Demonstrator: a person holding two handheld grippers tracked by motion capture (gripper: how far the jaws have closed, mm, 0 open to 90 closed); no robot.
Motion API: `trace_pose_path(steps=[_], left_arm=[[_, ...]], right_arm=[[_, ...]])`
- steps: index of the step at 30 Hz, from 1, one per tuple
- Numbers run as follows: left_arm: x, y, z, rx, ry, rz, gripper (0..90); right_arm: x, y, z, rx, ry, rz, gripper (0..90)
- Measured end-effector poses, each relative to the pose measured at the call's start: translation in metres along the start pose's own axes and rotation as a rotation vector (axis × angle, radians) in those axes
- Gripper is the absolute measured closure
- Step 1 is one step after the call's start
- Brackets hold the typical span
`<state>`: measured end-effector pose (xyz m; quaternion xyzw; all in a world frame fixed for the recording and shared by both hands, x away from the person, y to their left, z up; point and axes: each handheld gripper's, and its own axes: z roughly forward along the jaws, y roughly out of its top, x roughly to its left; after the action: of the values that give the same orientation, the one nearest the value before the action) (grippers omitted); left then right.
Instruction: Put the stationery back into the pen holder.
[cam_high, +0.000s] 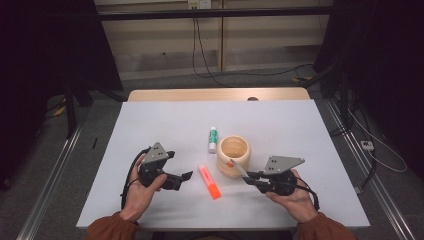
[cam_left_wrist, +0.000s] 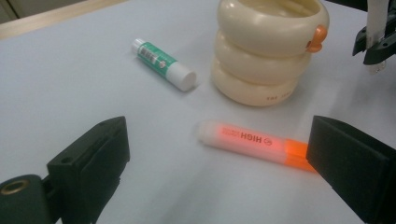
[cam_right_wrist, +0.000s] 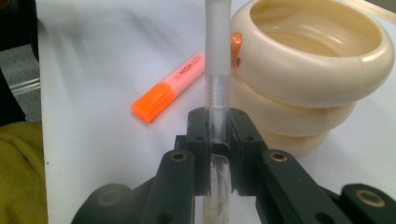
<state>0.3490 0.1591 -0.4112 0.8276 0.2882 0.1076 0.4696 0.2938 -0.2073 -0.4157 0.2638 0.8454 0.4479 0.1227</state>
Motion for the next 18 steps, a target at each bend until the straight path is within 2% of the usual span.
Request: trace_pose_path(steps=[2, 4, 6, 9, 11, 16, 18], left_arm=[[0.002, -0.005, -0.004, -0.026, 0.008, -0.032, 6.0], [0.005, -0.008, -0.007, -0.029, 0.024, -0.03, 6.0], [0.006, -0.012, -0.01, -0.04, 0.027, -0.052, 6.0], [0.005, -0.017, -0.011, -0.027, 0.051, -0.024, 6.1], [0.005, -0.02, -0.011, -0.037, 0.039, -0.054, 6.1], [0.005, -0.026, -0.013, -0.05, 0.05, -0.059, 6.1], [0.003, -0.028, -0.014, -0.052, 0.062, -0.04, 6.1]], right_arm=[[0.0, 0.001, -0.002, -0.011, 0.002, 0.015, 80.5], [-0.001, 0.002, -0.003, -0.019, 0.004, 0.017, 80.6], [-0.002, 0.003, -0.004, -0.028, 0.002, 0.019, 80.6], [-0.003, 0.004, -0.005, -0.036, -0.002, 0.026, 80.6], [-0.004, 0.003, -0.006, -0.044, 0.002, 0.044, 80.5], [-0.005, 0.007, -0.01, -0.065, -0.009, 0.054, 80.5], [-0.006, 0.009, -0.013, -0.081, -0.012, 0.062, 80.6]])
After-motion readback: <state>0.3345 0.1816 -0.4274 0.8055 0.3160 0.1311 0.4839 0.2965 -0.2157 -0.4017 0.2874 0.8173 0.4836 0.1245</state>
